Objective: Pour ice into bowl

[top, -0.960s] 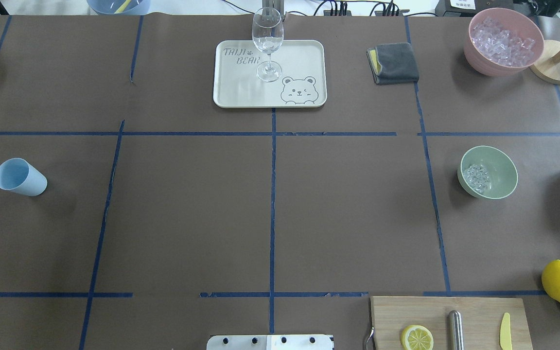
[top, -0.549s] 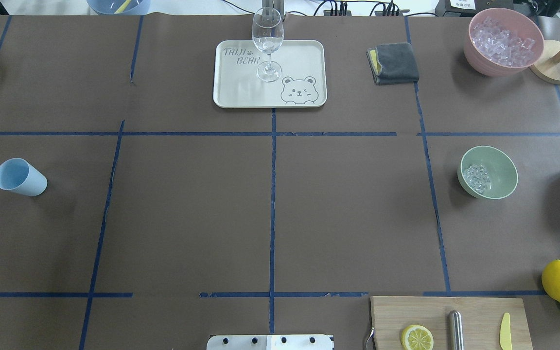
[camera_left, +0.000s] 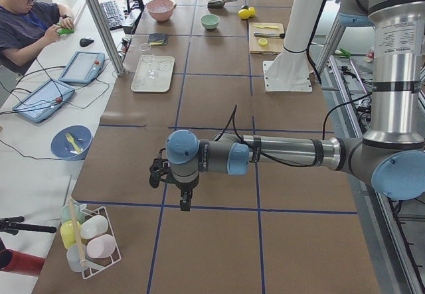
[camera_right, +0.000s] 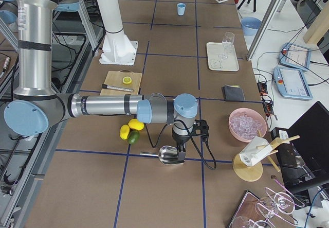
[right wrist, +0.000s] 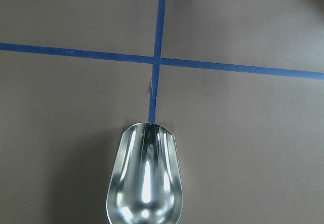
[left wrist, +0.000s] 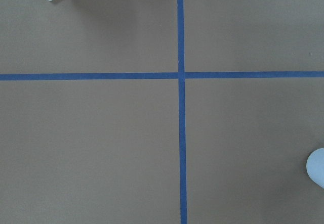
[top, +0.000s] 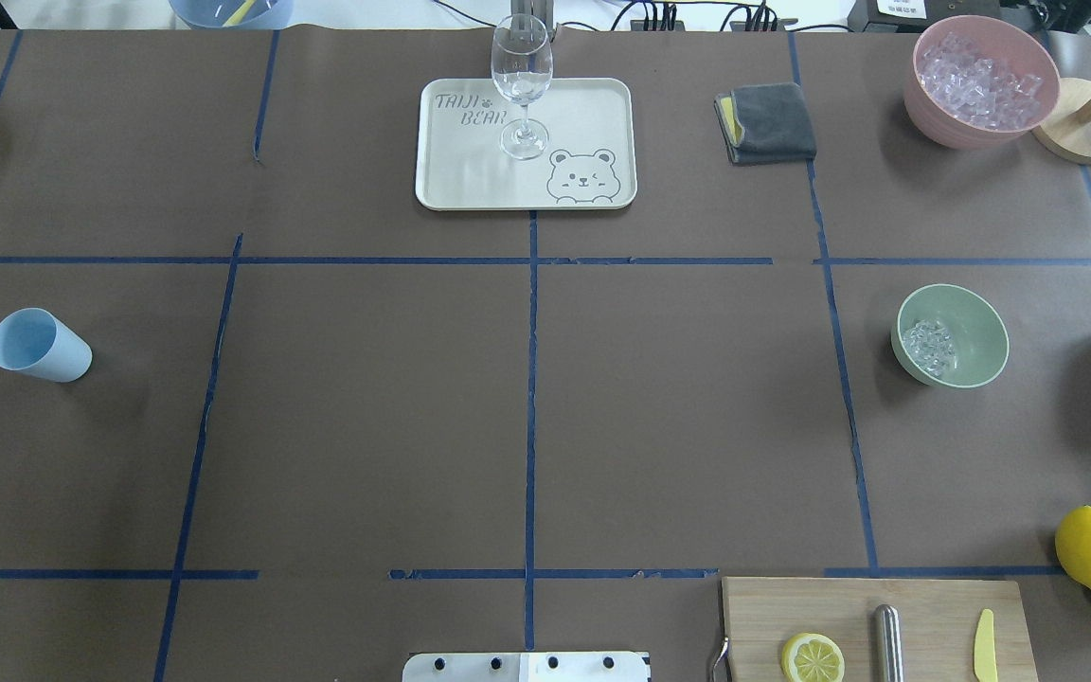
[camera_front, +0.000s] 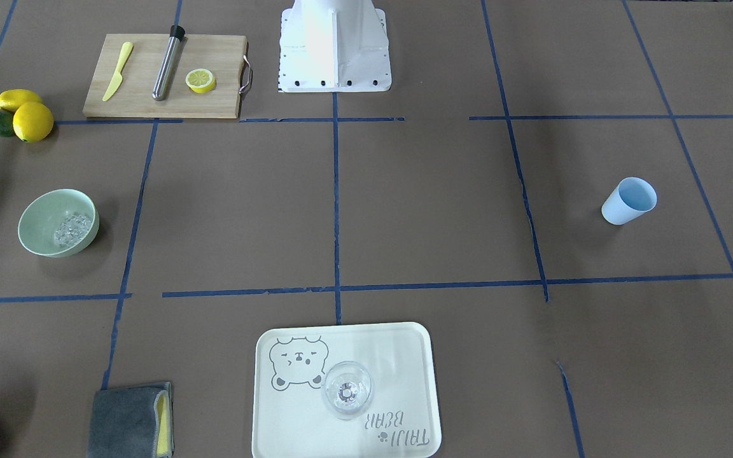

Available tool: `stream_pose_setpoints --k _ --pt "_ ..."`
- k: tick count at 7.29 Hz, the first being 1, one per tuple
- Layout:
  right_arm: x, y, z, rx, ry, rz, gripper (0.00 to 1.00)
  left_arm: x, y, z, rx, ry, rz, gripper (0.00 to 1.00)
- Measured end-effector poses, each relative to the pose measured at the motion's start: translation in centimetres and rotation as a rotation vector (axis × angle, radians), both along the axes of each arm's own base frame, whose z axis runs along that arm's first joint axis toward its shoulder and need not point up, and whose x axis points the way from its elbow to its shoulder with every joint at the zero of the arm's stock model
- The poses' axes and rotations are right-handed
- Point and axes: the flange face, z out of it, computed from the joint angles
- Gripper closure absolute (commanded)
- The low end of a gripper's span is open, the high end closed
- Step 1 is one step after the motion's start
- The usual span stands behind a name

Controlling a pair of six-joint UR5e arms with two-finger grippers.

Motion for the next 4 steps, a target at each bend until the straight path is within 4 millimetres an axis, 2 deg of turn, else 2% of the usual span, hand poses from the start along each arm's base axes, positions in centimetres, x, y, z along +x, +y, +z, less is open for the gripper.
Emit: stream_pose_setpoints --k 4 --pt "0.0 0.12 0.24 -0.004 0.001 0.0 0.0 0.04 0.07 0.44 -0.01 0.002 0.001 0.0"
